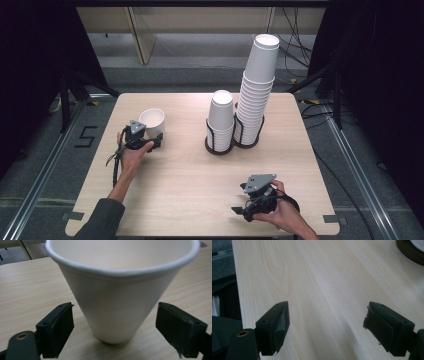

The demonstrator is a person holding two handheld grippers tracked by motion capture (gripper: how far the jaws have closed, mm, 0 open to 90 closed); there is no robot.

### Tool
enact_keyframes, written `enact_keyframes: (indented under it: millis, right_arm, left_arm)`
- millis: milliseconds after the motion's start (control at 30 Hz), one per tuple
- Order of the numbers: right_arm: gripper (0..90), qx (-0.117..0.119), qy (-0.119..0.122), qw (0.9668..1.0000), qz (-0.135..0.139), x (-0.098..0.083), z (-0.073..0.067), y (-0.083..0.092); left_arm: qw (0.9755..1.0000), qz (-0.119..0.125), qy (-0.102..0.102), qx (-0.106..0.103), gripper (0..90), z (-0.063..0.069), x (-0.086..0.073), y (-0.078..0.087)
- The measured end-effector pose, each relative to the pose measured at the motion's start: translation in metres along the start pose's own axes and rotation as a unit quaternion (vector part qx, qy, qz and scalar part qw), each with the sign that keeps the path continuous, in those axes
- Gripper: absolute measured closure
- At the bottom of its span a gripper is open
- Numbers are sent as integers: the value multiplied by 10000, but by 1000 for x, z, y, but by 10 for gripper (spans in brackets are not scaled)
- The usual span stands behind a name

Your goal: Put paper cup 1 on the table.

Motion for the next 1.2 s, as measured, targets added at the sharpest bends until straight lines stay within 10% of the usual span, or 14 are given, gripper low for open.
enact_keyframes:
  millis: [533,1200]
  right_arm:
    - [202,-57,-146,9998,105,1,1,2]
    - [207,-596,-379,9964,471,7,25,25]
  left_arm:
    - [9988,120,213,-428,144,16,-15,50]
    - [9940,145,84,-1083,144,76,-50,114]
Point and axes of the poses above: each handheld gripper's, and its own axes: y roughly backward along the jaws, x roughly out of its top, z roughly to its right, the point moved 5 cm from there along -y, roughly forward along the jaws, and after that the axes turned 9 degrees about y, right-handed, at the moved point
